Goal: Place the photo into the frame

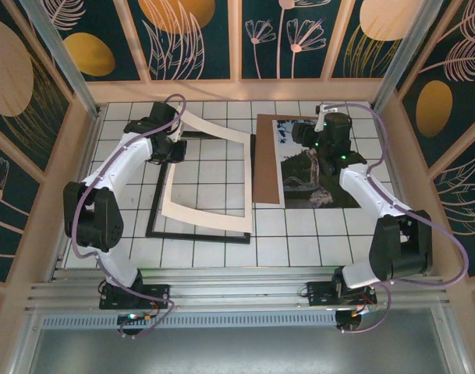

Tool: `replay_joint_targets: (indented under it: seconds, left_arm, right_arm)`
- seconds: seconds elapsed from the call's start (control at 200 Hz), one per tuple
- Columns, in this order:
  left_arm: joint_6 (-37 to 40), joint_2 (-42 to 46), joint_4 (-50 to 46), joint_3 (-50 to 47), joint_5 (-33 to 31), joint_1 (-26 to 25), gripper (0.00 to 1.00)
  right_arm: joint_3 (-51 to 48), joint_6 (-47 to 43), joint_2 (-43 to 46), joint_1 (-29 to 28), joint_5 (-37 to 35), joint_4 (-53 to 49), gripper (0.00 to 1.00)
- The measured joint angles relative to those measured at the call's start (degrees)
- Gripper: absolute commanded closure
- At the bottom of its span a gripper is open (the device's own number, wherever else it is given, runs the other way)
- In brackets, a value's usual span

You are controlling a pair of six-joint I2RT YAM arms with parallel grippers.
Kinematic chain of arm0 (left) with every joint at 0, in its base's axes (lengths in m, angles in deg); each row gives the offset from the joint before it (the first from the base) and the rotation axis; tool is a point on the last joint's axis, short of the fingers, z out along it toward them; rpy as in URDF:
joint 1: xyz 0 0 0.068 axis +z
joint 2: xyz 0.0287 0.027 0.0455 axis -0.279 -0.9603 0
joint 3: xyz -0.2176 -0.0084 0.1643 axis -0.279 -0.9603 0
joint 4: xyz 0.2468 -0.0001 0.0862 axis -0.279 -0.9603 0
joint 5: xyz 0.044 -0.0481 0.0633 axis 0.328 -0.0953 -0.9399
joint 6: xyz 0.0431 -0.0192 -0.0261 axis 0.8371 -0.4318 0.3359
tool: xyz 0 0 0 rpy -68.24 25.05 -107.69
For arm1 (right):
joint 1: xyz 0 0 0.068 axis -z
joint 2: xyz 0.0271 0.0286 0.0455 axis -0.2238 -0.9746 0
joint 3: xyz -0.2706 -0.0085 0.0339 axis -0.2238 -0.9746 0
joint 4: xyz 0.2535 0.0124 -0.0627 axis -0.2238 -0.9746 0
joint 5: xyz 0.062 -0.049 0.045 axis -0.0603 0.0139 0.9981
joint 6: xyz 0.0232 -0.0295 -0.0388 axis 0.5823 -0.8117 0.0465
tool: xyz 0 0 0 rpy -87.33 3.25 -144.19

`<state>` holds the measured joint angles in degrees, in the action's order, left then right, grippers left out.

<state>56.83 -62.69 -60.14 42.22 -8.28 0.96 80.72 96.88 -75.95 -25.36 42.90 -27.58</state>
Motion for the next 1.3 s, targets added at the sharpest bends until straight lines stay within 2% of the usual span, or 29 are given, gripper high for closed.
replay_joint_targets:
  seconds: [0.26, 0.57, 0.731, 0.851, 1.066, 1.296]
  left_arm:
    - [0.6, -1.3, -1.0, 1.3, -3.4, 0.0, 1.00]
    - [-1.3, 1.1, 1.9, 1.4, 14.7, 0.4, 1.00]
    - [-2.8, 6.4, 3.6, 1.3, 21.5, 0.4, 1.00]
    - [-3.3, 8.8, 4.2, 1.3, 23.8, 0.4, 1.00]
    - [-3.3, 9.3, 3.5, 1.3, 23.7, 0.3, 1.00]
    - [-2.0, 8.9, -1.2, 3.1, 15.0, 0.4, 1.00]
  right_arm:
    - [0.0, 0.0, -1.2, -0.1, -0.2, 0.0, 0.29]
    - [0.0, -0.4, -1.3, -0.2, -0.7, 0.0, 0.29]
    - [0.0, -0.4, -1.6, -0.4, -0.7, 0.0, 0.28]
    - [0.0, -0.5, -2.1, -0.5, -0.9, 0.0, 0.29]
    - [-0.5, -0.5, -2.1, -0.8, -1.6, 0.0, 0.28]
    - [-0.7, -1.1, -2.6, -1.0, -2.2, 0.0, 0.29]
